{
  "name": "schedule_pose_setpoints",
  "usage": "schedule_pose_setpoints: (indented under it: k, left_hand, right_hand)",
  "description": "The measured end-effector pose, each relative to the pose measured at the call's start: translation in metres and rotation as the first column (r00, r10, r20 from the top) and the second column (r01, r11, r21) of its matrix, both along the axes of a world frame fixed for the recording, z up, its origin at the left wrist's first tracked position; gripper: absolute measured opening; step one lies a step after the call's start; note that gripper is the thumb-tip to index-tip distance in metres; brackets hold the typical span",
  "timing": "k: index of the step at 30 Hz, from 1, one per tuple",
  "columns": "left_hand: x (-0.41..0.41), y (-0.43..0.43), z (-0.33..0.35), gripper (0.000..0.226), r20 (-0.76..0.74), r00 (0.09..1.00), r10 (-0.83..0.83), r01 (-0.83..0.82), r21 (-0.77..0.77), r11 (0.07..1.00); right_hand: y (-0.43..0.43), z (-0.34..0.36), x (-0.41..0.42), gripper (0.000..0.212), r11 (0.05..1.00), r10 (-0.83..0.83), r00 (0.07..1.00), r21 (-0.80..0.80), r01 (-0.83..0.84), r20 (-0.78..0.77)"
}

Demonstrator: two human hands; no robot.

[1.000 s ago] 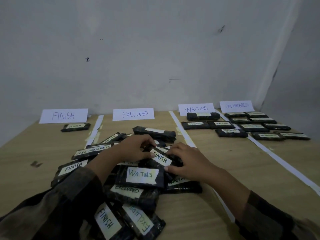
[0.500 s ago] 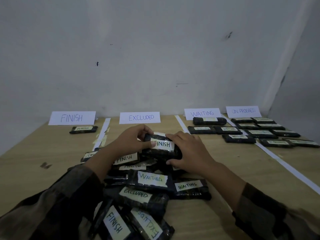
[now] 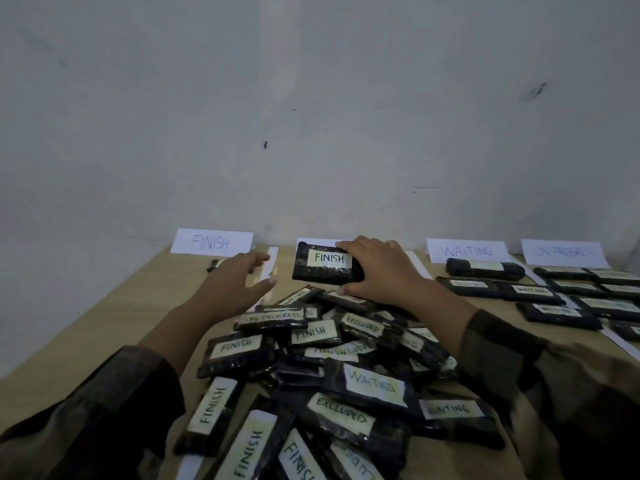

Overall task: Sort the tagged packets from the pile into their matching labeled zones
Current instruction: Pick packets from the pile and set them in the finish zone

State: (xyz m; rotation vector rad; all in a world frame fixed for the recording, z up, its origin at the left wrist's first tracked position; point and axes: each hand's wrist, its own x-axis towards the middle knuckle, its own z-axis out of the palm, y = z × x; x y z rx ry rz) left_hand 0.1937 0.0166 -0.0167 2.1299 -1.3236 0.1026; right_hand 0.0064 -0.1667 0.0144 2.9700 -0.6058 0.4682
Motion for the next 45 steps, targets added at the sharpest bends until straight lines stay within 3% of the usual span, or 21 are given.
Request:
schedule_pose_setpoints:
  k: [7,18,33,45]
  left_hand:
    - [0.055,0.049,-0.003,0.055,0.177,0.961,0.212,-0.235,0.122,0.964]
    - [0.131,0.098,-0.014,0.056,0.216,0.907,0.361,-0.406,0.221,0.887]
    - [0.197,0.096,-0.058,0.055,0.123,0.897,0.424,-0.440,0.341,0.831]
    - [0.213,0.087,-0.071,0.051,0.142,0.910,0.390,-0.414,0.381,0.827]
  right_hand:
    - [0.015,0.007,0.083,0.083,0.998,0.069,0.997,0.013,-0.069,-0.032]
    - [0.042,-0.008,0.219,0.080,0.987,0.158,0.980,0.040,-0.155,-0.119]
    - [0.053,-0.057,0.347,0.073,0.980,0.185,0.959,0.107,-0.166,-0.215]
    - [0.049,-0.076,0.379,0.058,0.966,0.201,0.952,0.209,-0.153,-0.233]
